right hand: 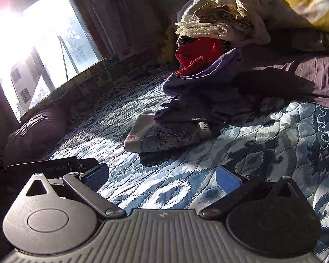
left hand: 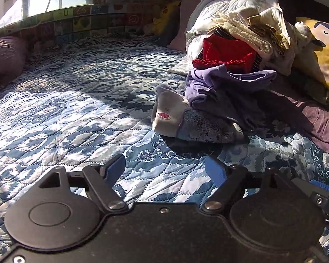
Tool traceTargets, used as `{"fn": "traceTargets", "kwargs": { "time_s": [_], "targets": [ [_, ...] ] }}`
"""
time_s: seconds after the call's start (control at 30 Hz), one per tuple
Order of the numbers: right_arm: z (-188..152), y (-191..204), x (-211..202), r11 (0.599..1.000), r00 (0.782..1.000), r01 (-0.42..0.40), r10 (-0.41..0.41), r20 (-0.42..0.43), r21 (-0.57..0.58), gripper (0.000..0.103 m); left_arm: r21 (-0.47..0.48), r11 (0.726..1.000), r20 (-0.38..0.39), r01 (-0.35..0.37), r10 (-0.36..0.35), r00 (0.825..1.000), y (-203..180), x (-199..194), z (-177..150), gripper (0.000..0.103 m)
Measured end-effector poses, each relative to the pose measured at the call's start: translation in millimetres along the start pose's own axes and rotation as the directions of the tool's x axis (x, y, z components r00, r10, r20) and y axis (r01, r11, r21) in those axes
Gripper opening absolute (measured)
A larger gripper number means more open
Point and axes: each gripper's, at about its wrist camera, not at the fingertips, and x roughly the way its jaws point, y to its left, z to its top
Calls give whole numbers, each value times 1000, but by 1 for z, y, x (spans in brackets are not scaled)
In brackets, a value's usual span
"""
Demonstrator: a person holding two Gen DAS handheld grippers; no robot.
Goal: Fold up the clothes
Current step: 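Reach the left tool to the cream sweatshirt on the clothes pile and grasp it, then lift the sweatshirt with the left tool while the right tool grasps a purple sleeve cuff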
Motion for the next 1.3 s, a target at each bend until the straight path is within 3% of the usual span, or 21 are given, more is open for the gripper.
{"fn": "traceTargets", "kwargs": {
  "time_s": [0.13,0.27,0.43,0.57,0.63,0.67,0.7,0.8,0.97,1.1,1.23,1.3],
  "targets": [
    [-1,-10,8,997,999,4,-1,-35,78,103,51,998,-18,25,-24,1000,-15,51,18,76],
    [1,-6,7,997,1000,-15,17,-24,78,103,76,997,-46,24,-20,999,-27,98,27,61],
    [-2,-2,10,997,999,-27,30,-40,70,103,52,999,-66,-11,14,998,-30,141,38,59],
    [-1,-5,12,997,999,-27,31,-45,79,103,74,997,-138,-35,45,989,-29,176,33,57],
    [-1,-6,12,997,999,-24,28,-47,79,103,42,999,-133,-8,13,991,-29,176,35,37],
    [-1,-6,13,997,999,-23,27,-47,79,103,38,999,-134,1,4,991,-31,175,36,15],
    [-1,-7,13,997,999,-22,26,-48,79,103,64,998,-130,-9,17,991,-37,173,36,8],
    [-2,-6,14,997,998,-22,26,-52,74,103,70,998,-112,-5,13,994,-41,162,37,2],
    [-3,-3,13,998,998,-25,28,-48,65,103,18,998,-35,61,-60,998,-29,116,46,1],
    [-3,3,10,998,999,-32,34,-40,50,103,-3,997,57,74,-74,996,-22,61,52,1],
    [-3,9,3,997,997,-65,66,-30,28,103,-84,991,159,103,-88,983,6,-12,51,1],
    [-3,11,1,996,996,-83,84,-34,29,103,-210,961,190,177,-137,972,32,-48,44,1]
  ]
}}
